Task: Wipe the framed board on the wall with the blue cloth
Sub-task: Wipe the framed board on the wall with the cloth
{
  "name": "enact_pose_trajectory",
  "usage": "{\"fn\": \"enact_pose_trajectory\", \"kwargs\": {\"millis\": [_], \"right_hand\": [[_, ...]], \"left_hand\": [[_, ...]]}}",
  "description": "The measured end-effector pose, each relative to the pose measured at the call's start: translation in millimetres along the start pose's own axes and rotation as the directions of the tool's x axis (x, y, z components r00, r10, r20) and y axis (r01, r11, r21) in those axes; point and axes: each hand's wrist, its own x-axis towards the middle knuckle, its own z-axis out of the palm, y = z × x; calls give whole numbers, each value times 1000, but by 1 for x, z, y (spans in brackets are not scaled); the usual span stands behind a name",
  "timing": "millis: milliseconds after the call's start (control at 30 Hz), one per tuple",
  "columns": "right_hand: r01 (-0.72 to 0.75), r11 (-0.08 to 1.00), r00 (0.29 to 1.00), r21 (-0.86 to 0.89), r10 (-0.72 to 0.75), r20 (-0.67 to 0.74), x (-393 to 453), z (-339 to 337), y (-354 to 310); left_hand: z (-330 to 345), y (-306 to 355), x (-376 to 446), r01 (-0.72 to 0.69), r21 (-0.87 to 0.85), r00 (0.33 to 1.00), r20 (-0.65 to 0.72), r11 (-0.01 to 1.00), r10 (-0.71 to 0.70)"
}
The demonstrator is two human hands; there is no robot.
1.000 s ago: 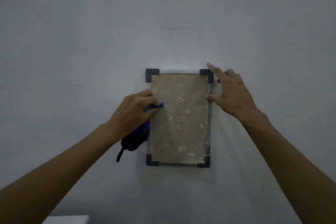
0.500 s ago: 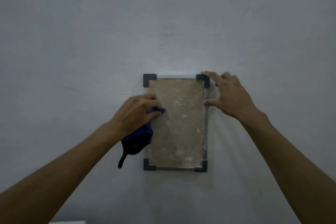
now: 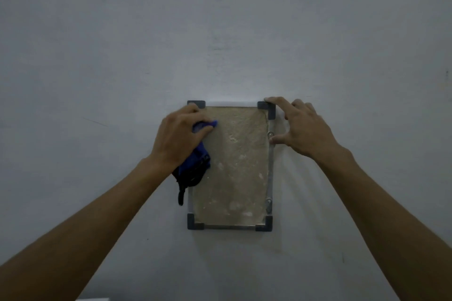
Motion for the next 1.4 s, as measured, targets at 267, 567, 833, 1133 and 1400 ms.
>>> {"fn": "enact_pose_trajectory", "kwargs": {"millis": [267,567,833,1133,1400], "right_hand": [[-17,1000,1000,7,17,6,-1,1,-1],[-10,1000,1000,11,10,-9,-2,4,0],[-19,999,1000,27,19,-5,-3,4,1],[3,999,1000,38,-2,-14,-3,4,2],[32,998,999,61,-31,-19,-3,4,8]], "left_hand": [[10,12,-18,-201,15,904,389,979,180],[11,8,-1,20,-71,999,50,997,-17],[10,11,8,-53,-8,986,156,999,53],[27,25,-11,-191,-33,948,253,981,193],[37,26,-4,102,-119,991,-79,988,-112]]}}
